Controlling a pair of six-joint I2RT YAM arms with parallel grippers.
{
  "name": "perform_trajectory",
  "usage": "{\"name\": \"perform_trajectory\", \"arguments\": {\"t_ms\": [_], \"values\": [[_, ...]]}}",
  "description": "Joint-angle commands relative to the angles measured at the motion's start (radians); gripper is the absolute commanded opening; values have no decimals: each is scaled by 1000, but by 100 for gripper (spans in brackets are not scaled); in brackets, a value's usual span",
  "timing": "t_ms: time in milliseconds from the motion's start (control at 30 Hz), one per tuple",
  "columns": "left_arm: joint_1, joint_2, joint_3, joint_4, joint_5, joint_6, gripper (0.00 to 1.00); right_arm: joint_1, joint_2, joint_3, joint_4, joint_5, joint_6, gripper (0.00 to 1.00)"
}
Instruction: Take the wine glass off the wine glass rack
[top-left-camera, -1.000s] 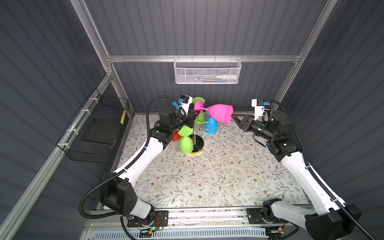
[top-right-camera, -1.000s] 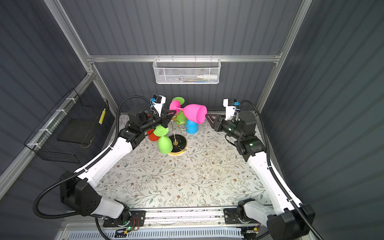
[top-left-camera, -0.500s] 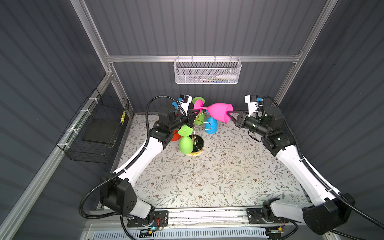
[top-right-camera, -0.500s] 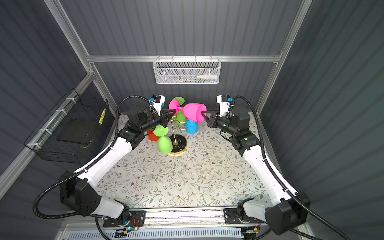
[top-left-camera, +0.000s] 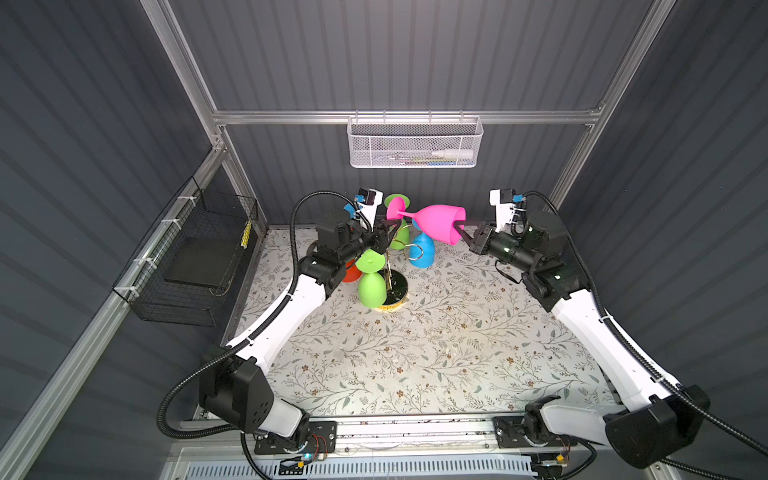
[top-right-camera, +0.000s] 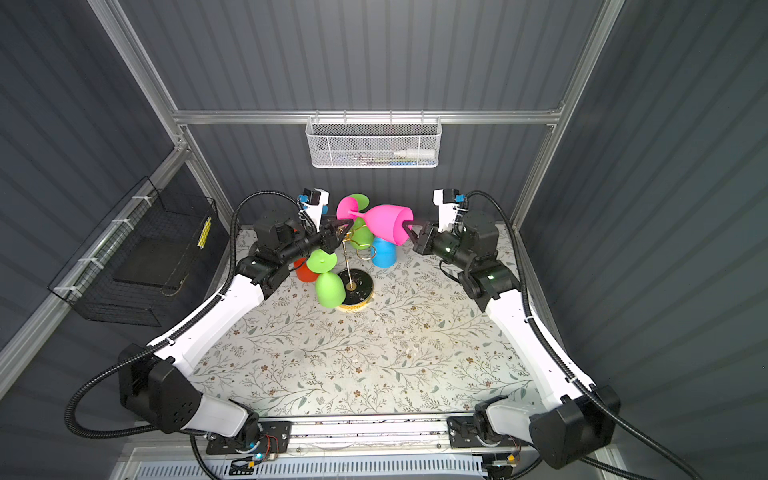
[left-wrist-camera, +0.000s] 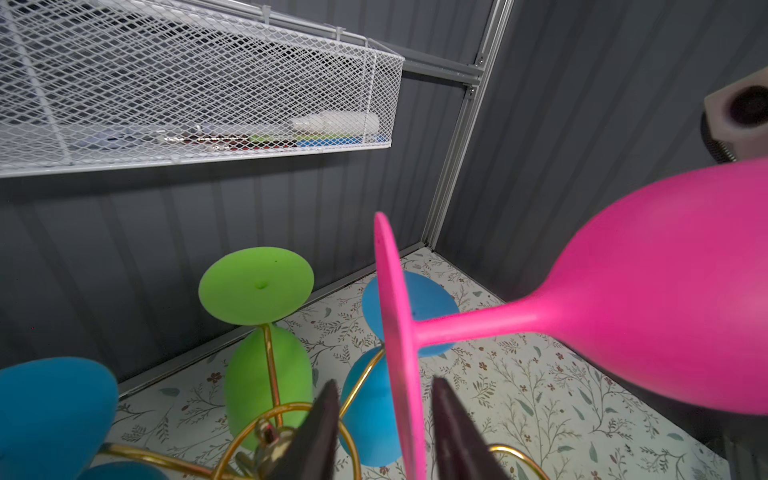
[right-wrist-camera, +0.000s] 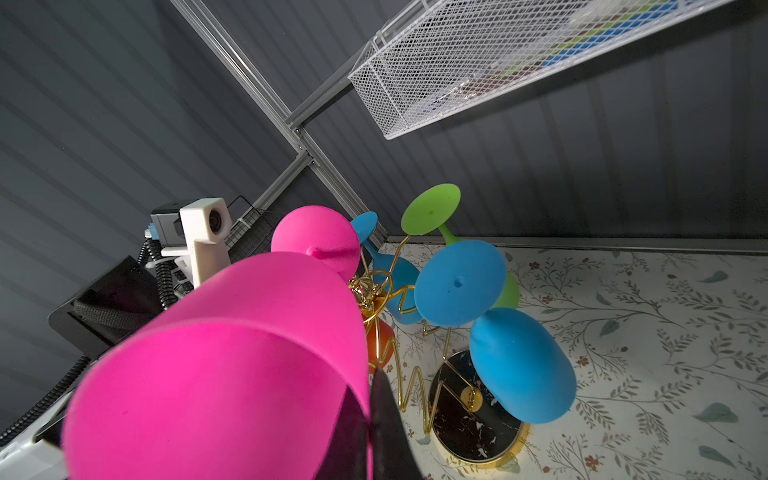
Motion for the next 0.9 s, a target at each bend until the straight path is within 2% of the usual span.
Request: {"name": "perform_trajectory", "arguments": {"t_ms": [0,100,233,300,367,500,600,867], "values": [[-1,-66,-16,-2,-81,32,68,-8,-76,48,-46,64,-63,0],[0,-116,-40,3,-136,51,72,-39,-146,54,-122,116,-106,0],[4,-202,-84,5,-257,83,86,-98,-218,74,-265,219,-183,0],[15,-244,-98,-12,-295,85,90,-106,-237,100,-362,322,-254,0],[32,-289,-118,-31,-315,87,99,-111,-237,132,-481,427,-313,0],[67,-320,-99,-150,-293,91,100,-126,-185,193,-630,487,-365,0],[83,-359,-152,-146,-309,97,100,-127,-121,222,-692,522,-396,0],[95,-452,-239,-186,-479,101,100,-127,158,398,-813,589,-460,0]]}}
